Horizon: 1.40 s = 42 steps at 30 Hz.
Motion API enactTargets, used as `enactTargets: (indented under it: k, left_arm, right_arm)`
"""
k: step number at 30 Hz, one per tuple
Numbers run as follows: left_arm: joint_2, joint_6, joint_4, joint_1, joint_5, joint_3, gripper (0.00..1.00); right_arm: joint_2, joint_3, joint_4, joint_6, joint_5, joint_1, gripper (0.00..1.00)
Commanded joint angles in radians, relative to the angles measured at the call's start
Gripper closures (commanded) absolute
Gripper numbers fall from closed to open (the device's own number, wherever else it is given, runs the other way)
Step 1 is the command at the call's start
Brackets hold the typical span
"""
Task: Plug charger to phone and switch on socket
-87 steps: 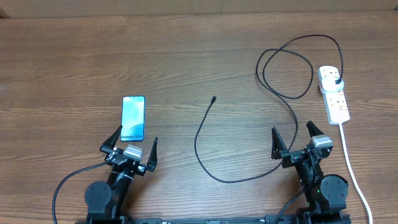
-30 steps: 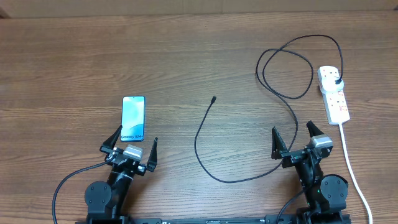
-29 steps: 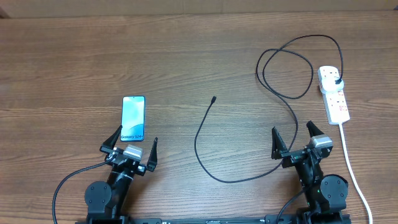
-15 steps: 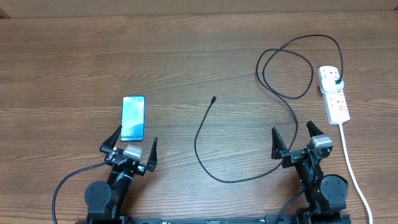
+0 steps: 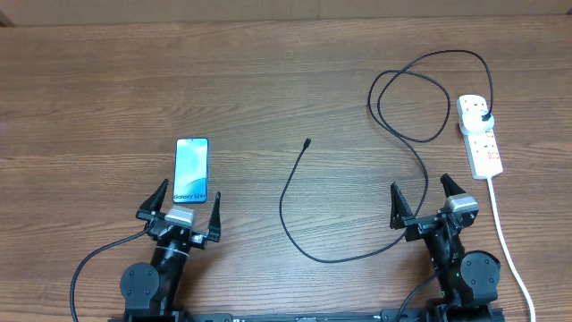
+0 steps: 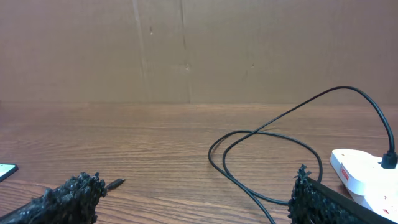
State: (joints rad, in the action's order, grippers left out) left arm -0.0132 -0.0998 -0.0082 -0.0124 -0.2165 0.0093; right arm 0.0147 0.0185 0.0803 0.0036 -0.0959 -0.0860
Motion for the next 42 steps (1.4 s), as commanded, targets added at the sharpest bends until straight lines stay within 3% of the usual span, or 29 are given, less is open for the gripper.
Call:
enactTargets:
  k: [1, 14, 26, 38, 42]
  left_arm:
    - [0.007, 0.075, 0.005, 0.008, 0.017, 0.039, 0.0]
    - [-0.092, 0.106, -0.073, 0.015, 0.025, 0.226, 0.0]
    - [-0.481, 0.154, -0.098, 0.015, -0.082, 0.534, 0.0]
    - [-0.929, 0.169, -0.432, 0.014, -0.185, 1.011, 0.0]
    - [-1.03, 0.168, -0.547, 0.014, -0.204, 1.089, 0.0]
  right_arm:
    - [-0.009, -0.01, -0.004, -0.002, 0.013, -0.005, 0.0]
    - [-0.009, -0.01, -0.004, -0.002, 0.013, -0.005, 0.0]
    - [-0.009, -0.01, -0.003, -0.002, 0.013, -0.005, 0.0]
    - [-0.009, -0.01, -0.003, -0.002, 0.013, -0.005, 0.0]
    - [-0.009, -0.01, -0.003, -0.002, 0.013, -0.005, 0.0]
